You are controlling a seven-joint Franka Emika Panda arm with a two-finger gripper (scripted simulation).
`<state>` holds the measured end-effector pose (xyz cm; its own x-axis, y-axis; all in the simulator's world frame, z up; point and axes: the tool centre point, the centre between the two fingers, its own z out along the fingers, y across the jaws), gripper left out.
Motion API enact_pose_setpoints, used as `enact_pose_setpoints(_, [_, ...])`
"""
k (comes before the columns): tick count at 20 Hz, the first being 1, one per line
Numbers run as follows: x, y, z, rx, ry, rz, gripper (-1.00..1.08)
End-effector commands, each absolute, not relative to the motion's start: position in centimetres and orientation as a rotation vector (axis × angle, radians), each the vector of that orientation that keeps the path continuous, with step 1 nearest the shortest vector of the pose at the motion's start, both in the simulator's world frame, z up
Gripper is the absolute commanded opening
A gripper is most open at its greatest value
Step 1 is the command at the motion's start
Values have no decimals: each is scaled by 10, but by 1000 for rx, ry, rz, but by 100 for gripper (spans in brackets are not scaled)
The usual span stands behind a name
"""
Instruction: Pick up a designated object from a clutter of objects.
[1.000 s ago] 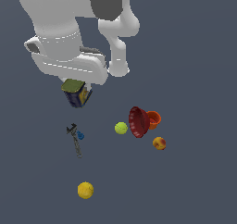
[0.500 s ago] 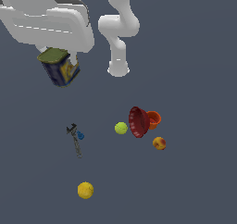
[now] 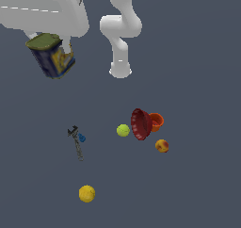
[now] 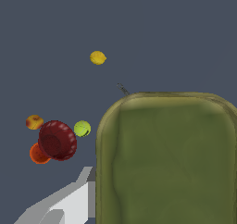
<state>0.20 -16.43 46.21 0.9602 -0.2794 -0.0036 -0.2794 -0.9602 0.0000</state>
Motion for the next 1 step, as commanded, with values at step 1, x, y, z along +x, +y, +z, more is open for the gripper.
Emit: enact_pose_setpoints(1, [2,-165,465,-3110,443,0,-100])
